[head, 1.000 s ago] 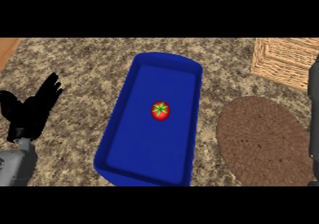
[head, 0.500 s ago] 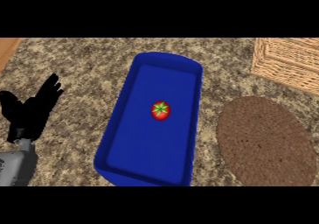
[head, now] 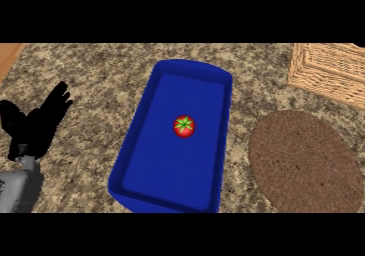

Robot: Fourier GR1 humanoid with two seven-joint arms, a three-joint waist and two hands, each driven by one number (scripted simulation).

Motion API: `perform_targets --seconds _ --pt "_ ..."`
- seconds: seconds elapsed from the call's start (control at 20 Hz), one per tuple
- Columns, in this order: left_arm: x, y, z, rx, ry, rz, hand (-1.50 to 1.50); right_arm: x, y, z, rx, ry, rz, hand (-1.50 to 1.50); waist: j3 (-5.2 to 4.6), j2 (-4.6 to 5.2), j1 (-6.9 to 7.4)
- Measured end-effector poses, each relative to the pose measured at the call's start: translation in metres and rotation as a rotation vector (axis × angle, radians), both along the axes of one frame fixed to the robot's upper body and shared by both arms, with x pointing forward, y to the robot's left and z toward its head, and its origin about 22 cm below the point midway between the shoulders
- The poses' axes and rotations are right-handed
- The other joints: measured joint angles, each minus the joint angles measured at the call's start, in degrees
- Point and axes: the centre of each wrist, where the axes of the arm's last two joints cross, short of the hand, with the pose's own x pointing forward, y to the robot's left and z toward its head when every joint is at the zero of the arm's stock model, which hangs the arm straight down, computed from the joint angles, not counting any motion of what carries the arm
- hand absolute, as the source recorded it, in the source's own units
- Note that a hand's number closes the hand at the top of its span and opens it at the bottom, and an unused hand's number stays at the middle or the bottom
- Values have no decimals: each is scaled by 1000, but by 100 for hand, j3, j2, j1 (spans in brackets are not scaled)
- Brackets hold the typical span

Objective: Pick the croissant from the placemat and place it in the basket

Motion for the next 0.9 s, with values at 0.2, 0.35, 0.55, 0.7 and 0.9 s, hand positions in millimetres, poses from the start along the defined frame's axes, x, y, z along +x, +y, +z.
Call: perform_targets --seconds 0.2,0.35,0.55,0.7,0.9 --pt "-1 1 3 -1 -3 -8 0 5 -18 -19 62 -7 -96 -150 3 10 38" --pt "2 0 0 -1 -5 -9 0 13 -24 -30 57 -1 -102 -150 4 19 51" --pt "4 0 -2 -5 1 -8 0 16 -29 -41 62 -22 -52 -150 4 16 42" --pt "3 -6 -3 1 2 -6 0 17 -36 -34 90 -70 -40 -150 4 13 43" --pt "0 -1 -2 5 6 -5 0 10 -57 -18 207 -168 -108 -150 4 4 31"
